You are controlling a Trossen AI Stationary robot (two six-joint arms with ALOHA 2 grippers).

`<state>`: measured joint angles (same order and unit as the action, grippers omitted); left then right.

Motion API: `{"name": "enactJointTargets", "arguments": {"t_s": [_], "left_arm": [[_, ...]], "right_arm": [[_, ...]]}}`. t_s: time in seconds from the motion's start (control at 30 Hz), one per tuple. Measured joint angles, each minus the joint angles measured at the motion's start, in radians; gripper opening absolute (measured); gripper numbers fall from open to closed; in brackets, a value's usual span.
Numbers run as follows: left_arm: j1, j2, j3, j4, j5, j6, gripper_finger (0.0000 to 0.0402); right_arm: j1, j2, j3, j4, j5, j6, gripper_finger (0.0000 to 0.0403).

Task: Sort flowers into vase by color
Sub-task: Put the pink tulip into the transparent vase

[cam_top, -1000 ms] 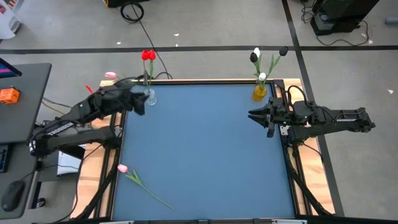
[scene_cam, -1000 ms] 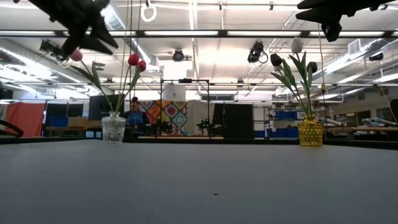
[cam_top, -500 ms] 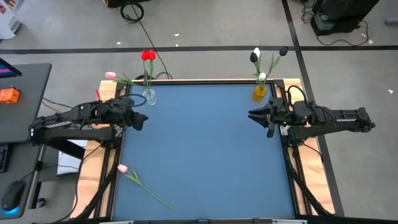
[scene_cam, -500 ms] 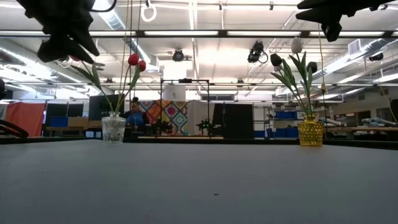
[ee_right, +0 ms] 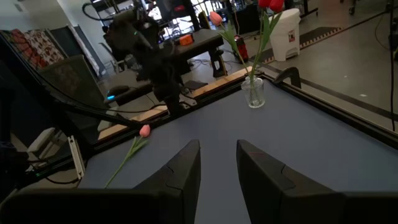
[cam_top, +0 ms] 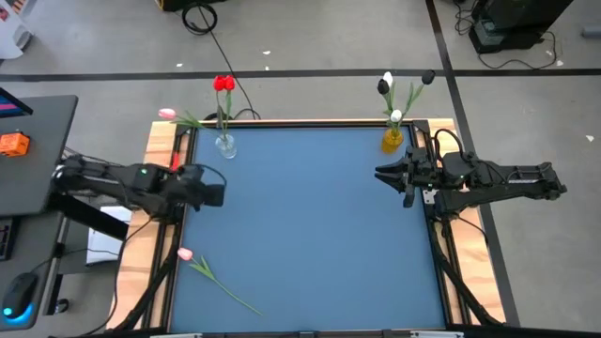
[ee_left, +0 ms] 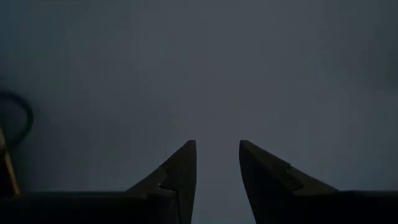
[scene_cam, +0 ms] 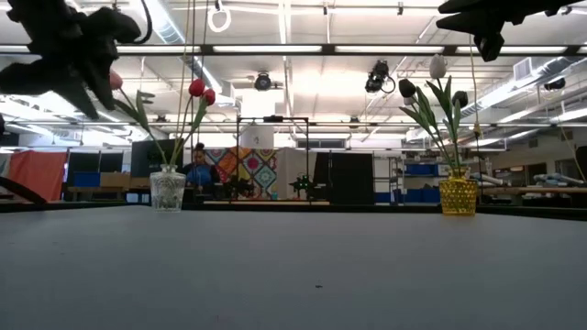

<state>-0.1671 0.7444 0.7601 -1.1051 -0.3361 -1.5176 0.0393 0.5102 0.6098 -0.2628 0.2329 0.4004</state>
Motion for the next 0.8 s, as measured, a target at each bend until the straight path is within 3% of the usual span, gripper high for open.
{"name": "enactJointTargets", "arguments": {"t_s": [0.53,0.7,0.8], "left_arm": [[-0.393,0.369,0.000,0.075,0.112,-0.619,0.0126],[-0.393,0.441,0.000,0.186,0.304,-0.595,0.0126],[-0.346,0.482,0.000,0.268,0.356,-0.531,0.0126]], "right_arm": [[0.000,0.000,0.000,0.000,0.000,0.000,0.0113],[0.000,0.000,0.000,0.000,0.000,0.000,0.0113],[0.000,0.000,0.000,0.000,0.000,0.000,0.0113]]}}
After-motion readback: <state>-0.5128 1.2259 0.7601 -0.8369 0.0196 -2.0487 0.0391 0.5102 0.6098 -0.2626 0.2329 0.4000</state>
